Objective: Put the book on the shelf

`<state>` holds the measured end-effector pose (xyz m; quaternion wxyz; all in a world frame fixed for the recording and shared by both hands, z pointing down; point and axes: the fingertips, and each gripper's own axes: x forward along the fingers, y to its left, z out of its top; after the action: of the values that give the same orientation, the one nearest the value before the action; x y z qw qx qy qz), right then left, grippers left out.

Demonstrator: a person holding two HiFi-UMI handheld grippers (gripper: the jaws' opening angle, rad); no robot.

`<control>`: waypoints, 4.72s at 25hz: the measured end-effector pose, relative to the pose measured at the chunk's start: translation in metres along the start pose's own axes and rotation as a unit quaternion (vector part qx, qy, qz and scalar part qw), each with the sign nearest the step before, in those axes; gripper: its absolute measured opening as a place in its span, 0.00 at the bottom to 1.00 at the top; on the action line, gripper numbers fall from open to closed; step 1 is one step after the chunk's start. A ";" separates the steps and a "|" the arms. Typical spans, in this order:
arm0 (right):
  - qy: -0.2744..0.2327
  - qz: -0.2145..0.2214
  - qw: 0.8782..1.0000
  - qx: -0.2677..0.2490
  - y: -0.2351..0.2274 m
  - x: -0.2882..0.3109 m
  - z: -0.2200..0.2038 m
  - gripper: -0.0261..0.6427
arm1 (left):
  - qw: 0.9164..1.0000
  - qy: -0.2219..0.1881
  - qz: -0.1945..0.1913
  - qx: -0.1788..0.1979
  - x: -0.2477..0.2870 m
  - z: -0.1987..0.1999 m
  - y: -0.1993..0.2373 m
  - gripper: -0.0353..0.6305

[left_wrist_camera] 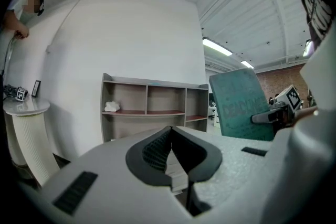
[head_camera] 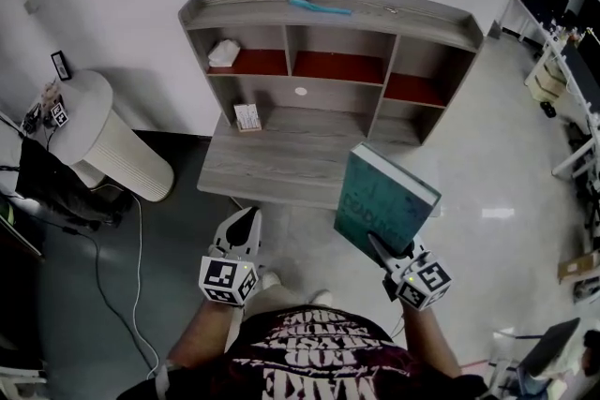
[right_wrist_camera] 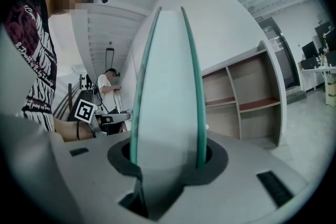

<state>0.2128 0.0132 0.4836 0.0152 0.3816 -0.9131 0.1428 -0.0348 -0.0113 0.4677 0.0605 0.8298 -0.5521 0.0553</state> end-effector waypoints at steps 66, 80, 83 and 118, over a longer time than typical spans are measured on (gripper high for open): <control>0.007 -0.046 0.998 0.038 -0.069 0.167 0.033 0.29 | 0.993 0.036 -0.110 -0.037 0.178 -0.002 0.095 0.06; 0.002 -0.053 0.999 0.012 -0.060 0.214 0.057 0.29 | 0.991 0.020 -0.128 -0.035 0.197 0.014 0.136 0.06; 0.000 -0.050 0.999 0.002 -0.055 0.228 0.064 0.29 | 0.991 0.019 -0.129 -0.037 0.196 0.015 0.148 0.06; -0.004 -0.034 0.999 0.010 -0.033 0.259 0.063 0.29 | 0.987 0.035 -0.151 -0.034 0.180 -0.006 0.160 0.06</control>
<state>0.0578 -0.2058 0.4671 0.0131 0.4129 -0.8983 0.1496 -0.1131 -0.2353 0.5084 0.1155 0.8987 -0.4193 0.0561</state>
